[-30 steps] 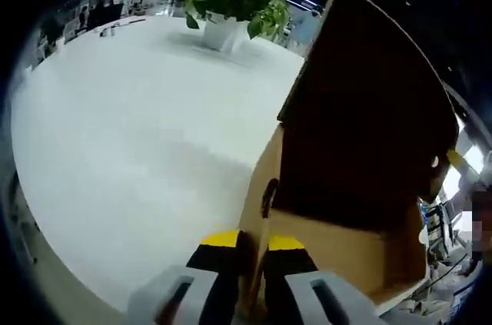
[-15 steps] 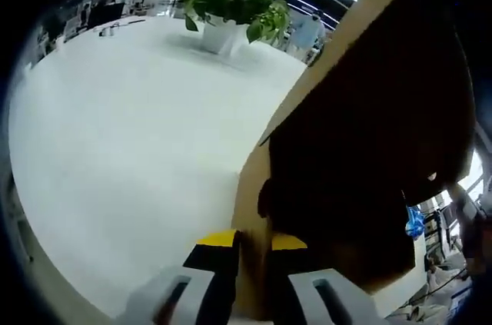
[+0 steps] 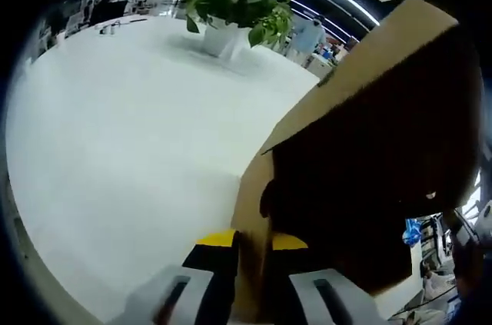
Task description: Operate the shoe box by opening the lid, removing the specified soft item, and placing it in the target area until the item is outside and the box remains undamaged.
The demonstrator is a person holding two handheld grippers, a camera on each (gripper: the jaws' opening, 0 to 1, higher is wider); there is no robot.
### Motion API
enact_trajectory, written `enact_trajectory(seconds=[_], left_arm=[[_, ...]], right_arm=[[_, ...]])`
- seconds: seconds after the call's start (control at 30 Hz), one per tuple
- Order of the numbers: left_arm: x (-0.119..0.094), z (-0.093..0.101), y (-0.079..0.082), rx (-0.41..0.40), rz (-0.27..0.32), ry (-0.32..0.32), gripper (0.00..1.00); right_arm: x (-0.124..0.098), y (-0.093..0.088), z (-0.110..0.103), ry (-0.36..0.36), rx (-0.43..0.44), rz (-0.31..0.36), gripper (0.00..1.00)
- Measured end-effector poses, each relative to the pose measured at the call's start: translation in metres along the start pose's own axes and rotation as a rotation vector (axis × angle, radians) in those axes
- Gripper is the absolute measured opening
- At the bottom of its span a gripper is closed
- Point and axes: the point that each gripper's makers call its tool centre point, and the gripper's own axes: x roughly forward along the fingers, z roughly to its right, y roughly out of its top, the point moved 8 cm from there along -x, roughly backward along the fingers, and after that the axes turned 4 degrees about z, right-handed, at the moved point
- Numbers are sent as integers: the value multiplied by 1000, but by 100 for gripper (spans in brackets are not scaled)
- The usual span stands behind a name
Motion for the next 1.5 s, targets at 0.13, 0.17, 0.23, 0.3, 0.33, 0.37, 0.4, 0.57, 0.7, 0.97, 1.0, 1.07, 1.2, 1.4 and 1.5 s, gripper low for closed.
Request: enact_trajectory(seconds=[0.13,0.17,0.23,0.3,0.33,0.37,0.4,0.57,0.7,0.97,1.0,1.07,1.2,1.4,1.5], left_arm=[[-7,-2,-2,21,0,-16,13],[-10,-2,-2,24,-1,-20,13],[-18,-2,-1,30,4,-31,12],[-25,-3,1,46,14,-36,12],[-29,-3,2,52,17,-38,12],[-34,-2,4,65,25,-43,12],[-37,-2,6,75,32,-45,12],[-52,-1,12,95,64,-87,9],[-60,2,11,138,76,-118,7],[-69,16,6,174,114,-210,1],[-70,16,5,192,106,-213,1],[-71,18,3,211,102,-219,1],[-71,14,-1,219,85,-202,1],[-73,4,-13,257,51,-159,2],[-76,1,-15,249,55,-154,2]], right_arm=[[-4,-5,-4,-8,0,0,0],[-5,-7,-6,-9,-2,1,0],[-8,-10,-9,-11,-8,-1,0],[-9,-14,-12,-13,-13,-5,0],[-10,-15,-13,-14,-19,-7,0],[-10,-18,-13,-15,-25,-10,0],[-10,-19,-14,-16,-25,-11,0],[-13,-30,-16,-10,-22,-30,0],[-15,-35,-18,-14,20,-36,0],[-22,-53,-19,-14,85,-75,0],[-23,-54,-19,-12,90,-74,0],[-25,-60,-20,-7,103,-82,0],[-28,-68,-22,-7,141,-94,0],[-28,-75,-26,15,191,-107,0],[-28,-78,-27,19,198,-113,0]])
